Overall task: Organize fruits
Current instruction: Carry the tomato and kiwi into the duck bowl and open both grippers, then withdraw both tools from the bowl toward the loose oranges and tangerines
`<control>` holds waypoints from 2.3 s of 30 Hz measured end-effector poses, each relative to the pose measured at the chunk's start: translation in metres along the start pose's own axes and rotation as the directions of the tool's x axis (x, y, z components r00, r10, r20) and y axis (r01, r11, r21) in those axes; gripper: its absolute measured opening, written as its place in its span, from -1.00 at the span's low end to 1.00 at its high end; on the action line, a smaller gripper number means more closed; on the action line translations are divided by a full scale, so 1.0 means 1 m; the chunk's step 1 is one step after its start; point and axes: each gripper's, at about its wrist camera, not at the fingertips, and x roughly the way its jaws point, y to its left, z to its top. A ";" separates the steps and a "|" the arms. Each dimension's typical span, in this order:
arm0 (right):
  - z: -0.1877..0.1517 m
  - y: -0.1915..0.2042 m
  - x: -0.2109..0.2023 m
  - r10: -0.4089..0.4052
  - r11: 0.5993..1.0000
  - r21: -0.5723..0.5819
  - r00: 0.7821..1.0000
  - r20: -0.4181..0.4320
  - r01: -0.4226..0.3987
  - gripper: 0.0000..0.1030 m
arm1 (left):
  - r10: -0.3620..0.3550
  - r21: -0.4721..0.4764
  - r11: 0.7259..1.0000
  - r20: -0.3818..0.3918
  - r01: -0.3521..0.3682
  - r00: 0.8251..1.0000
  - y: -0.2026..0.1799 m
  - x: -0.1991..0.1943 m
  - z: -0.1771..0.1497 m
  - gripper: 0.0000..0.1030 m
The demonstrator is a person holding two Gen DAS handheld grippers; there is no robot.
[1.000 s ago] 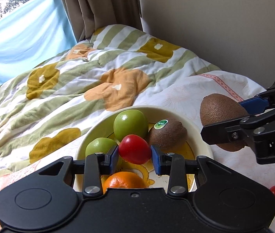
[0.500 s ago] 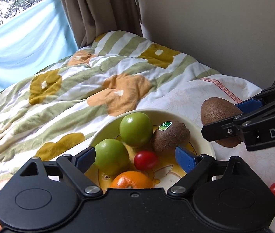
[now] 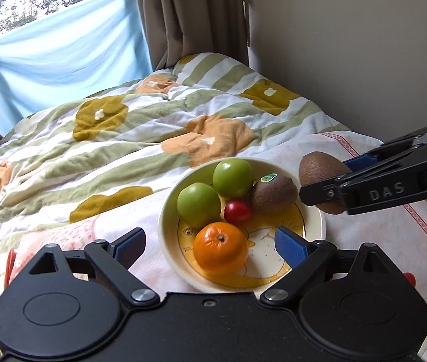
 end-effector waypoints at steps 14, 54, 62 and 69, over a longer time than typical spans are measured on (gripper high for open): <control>-0.017 0.029 0.051 0.038 0.986 -0.159 0.998 -0.041 -0.044 0.25 | 0.016 -0.070 0.997 -0.019 -0.017 1.000 0.014 -0.022 -0.027 0.90; -0.029 0.033 -0.066 -0.003 0.987 -0.161 0.997 0.078 0.016 1.00 | 0.104 -0.116 0.989 0.090 -0.093 0.990 -0.010 -0.098 -0.036 0.91; -0.039 0.039 -0.123 -0.003 0.991 -0.133 0.994 0.110 0.018 1.00 | 0.141 -0.149 0.981 0.113 -0.124 0.984 -0.021 -0.131 -0.045 0.91; -0.060 0.047 -0.145 -0.013 0.992 -0.121 0.995 0.100 0.025 1.00 | 0.170 -0.162 0.975 0.096 -0.153 0.981 -0.022 -0.144 -0.062 0.90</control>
